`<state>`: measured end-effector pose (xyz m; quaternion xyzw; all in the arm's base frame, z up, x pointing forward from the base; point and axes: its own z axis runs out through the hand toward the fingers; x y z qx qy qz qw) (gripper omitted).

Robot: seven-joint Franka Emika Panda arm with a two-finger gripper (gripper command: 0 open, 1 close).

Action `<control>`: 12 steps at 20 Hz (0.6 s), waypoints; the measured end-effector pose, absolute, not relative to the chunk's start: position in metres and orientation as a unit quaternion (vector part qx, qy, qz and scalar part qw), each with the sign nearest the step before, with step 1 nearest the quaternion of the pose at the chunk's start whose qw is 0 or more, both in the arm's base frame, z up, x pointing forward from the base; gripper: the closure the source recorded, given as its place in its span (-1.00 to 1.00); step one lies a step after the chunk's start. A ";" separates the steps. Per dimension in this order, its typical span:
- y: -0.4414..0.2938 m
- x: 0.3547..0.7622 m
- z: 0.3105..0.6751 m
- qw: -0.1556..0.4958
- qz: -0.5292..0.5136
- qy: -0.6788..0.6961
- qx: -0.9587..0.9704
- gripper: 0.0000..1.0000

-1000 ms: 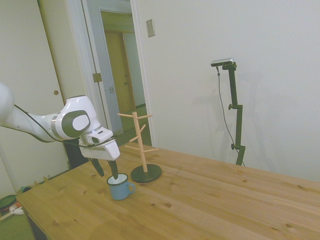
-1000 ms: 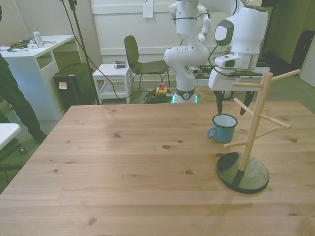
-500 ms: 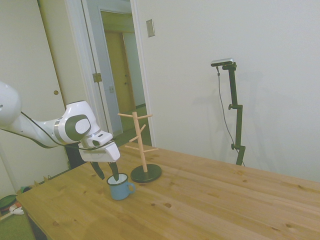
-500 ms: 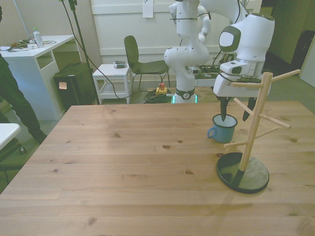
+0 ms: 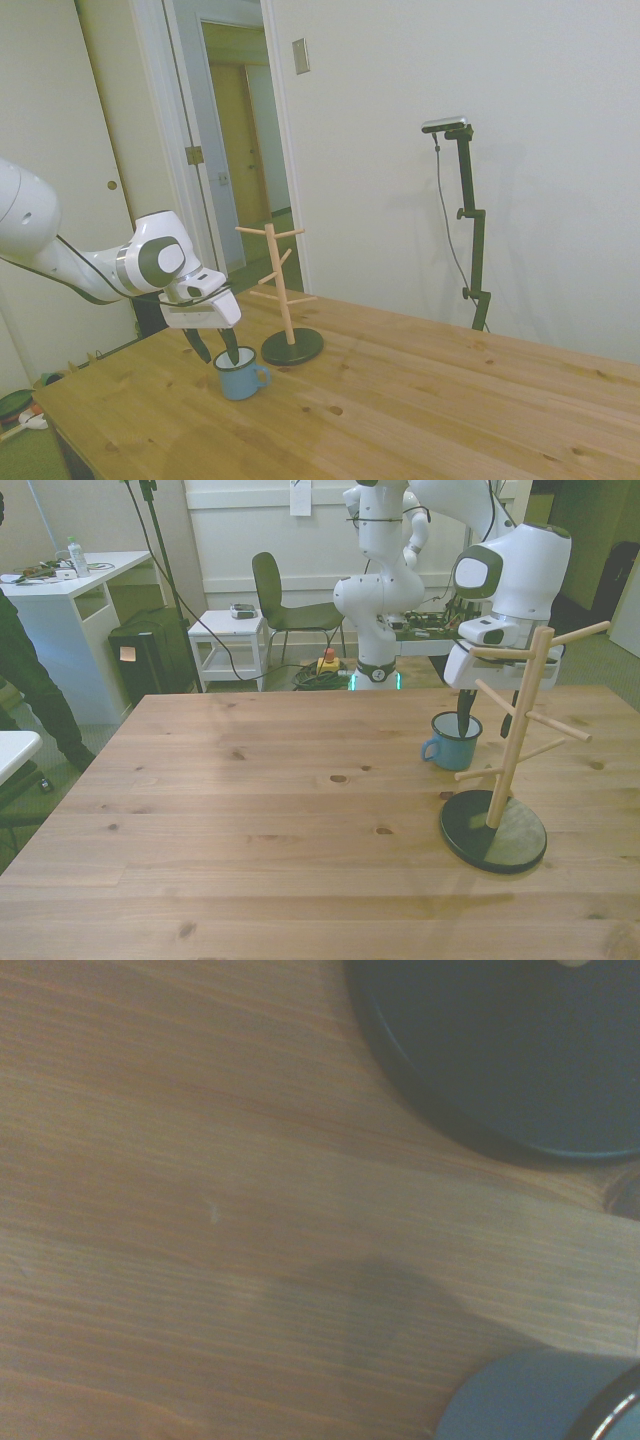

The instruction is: Hang the mug

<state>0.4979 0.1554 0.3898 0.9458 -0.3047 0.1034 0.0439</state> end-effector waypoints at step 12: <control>0.159 0.500 0.382 0.049 0.100 -0.299 0.948 1.00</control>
